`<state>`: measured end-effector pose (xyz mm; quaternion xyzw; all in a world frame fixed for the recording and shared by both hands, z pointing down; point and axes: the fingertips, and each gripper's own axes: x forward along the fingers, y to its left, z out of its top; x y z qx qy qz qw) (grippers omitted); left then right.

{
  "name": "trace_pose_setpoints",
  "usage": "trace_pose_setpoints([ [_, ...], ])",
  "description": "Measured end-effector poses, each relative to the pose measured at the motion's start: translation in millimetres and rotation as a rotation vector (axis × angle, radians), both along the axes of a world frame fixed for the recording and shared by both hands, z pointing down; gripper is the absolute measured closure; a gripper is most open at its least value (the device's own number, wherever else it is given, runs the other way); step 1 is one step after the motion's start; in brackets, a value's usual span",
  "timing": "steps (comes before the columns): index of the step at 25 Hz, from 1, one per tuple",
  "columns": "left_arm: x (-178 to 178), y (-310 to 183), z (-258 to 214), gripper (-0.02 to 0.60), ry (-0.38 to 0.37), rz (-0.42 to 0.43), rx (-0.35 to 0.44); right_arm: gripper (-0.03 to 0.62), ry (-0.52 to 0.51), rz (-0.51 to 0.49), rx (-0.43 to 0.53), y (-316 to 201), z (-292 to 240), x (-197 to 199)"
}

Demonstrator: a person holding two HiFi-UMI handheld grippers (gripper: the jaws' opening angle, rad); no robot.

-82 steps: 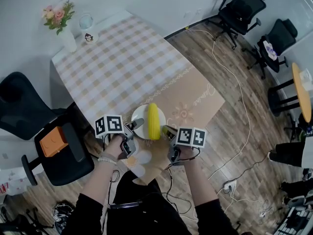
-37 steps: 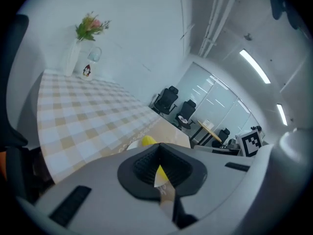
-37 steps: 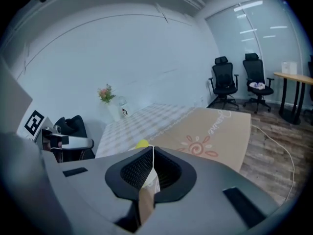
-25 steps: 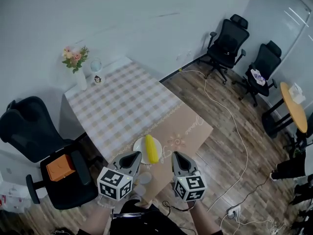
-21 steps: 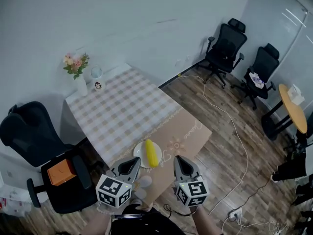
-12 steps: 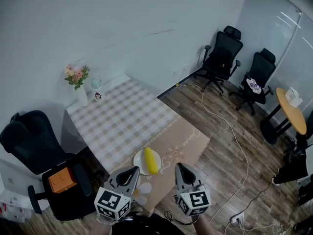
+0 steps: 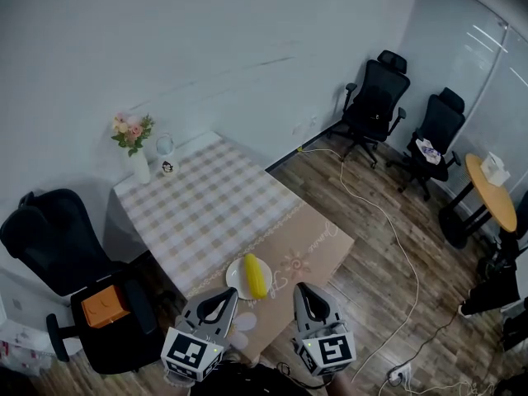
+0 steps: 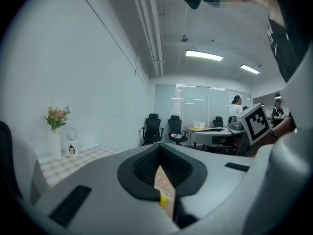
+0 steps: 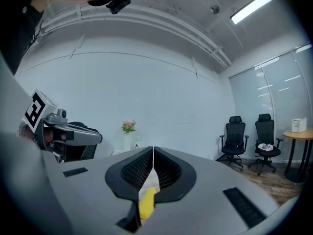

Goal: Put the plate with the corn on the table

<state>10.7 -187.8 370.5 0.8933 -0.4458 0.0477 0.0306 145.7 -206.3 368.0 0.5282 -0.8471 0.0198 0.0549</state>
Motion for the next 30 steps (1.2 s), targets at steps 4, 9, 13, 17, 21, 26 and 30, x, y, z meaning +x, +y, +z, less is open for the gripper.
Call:
trace_pose_setpoints([
  [4, 0.7, 0.4, 1.3, 0.569, -0.005, 0.006, 0.005, 0.551, -0.004, -0.002, 0.006, 0.2, -0.9, -3.0],
  [9, 2.9, -1.3, 2.9, 0.569, -0.004, 0.016, -0.001, 0.551, -0.013, -0.006, 0.008, -2.6, -1.1, -8.3],
  [13, -1.5, -4.3, 1.6, 0.569, -0.01, 0.025, -0.001, 0.551, -0.022, -0.016, 0.008, -5.5, -2.1, -21.6],
  [17, 0.1, -2.4, -0.9, 0.569, -0.006, 0.016, 0.003, 0.551, -0.001, -0.03, 0.006, -0.8, -0.6, -21.2],
  [21, 3.9, 0.7, 0.3, 0.569, -0.01, 0.009, 0.009, 0.551, 0.013, -0.03, -0.005, 3.6, 5.8, -13.9],
  [26, 4.9, 0.9, 4.6, 0.569, -0.012, 0.023, -0.004, 0.551, 0.018, -0.03, -0.009, 3.1, 9.2, -15.3],
  [30, 4.4, 0.8, 7.0, 0.569, -0.014, 0.013, -0.007, 0.553, 0.023, -0.032, -0.005, 3.2, 10.1, -16.4],
])
